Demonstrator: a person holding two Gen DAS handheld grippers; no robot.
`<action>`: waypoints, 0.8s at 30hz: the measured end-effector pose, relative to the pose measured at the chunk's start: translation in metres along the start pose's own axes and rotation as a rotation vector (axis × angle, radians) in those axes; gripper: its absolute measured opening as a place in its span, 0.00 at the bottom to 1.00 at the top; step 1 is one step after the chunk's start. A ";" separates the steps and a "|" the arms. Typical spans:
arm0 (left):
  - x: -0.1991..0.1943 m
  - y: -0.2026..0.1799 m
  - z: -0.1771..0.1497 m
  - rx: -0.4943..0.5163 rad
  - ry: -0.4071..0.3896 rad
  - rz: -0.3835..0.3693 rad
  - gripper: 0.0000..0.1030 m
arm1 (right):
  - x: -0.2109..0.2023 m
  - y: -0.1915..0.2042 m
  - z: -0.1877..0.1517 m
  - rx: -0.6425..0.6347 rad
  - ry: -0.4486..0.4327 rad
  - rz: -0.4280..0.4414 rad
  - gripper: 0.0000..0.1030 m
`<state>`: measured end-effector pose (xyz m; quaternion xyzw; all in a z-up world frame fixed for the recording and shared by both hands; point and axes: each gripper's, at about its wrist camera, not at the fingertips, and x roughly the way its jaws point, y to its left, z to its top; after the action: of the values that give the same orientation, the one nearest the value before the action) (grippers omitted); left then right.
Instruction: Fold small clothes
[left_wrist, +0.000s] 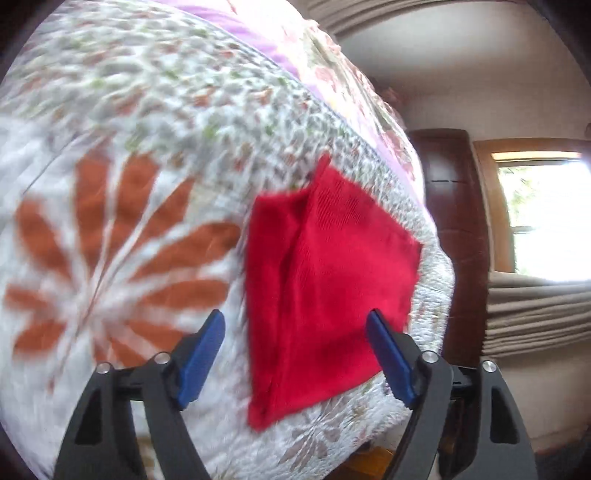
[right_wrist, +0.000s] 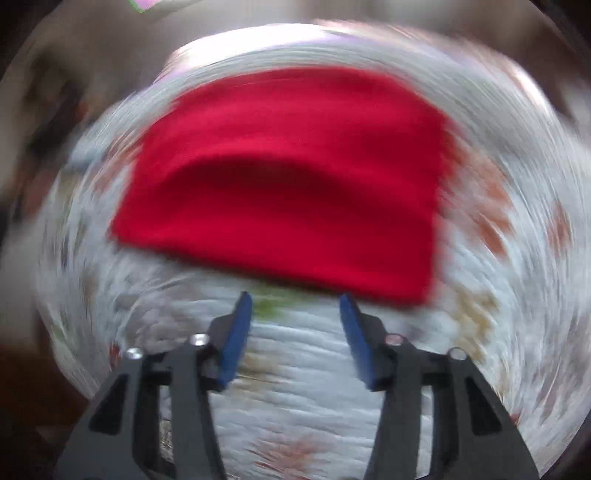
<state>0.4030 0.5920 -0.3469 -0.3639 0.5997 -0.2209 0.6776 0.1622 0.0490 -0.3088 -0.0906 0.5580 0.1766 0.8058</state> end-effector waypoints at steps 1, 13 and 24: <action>0.009 0.003 0.011 -0.005 0.021 -0.013 0.77 | 0.007 0.034 0.004 -0.087 -0.013 -0.029 0.63; 0.077 0.030 0.057 -0.049 0.134 -0.190 0.77 | 0.128 0.219 0.014 -0.637 -0.167 -0.347 0.68; 0.116 0.004 0.069 0.012 0.208 -0.123 0.55 | 0.136 0.232 0.035 -0.596 -0.287 -0.426 0.66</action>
<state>0.4913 0.5249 -0.4242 -0.3712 0.6418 -0.3023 0.5992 0.1461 0.2995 -0.4109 -0.4089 0.3327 0.1706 0.8325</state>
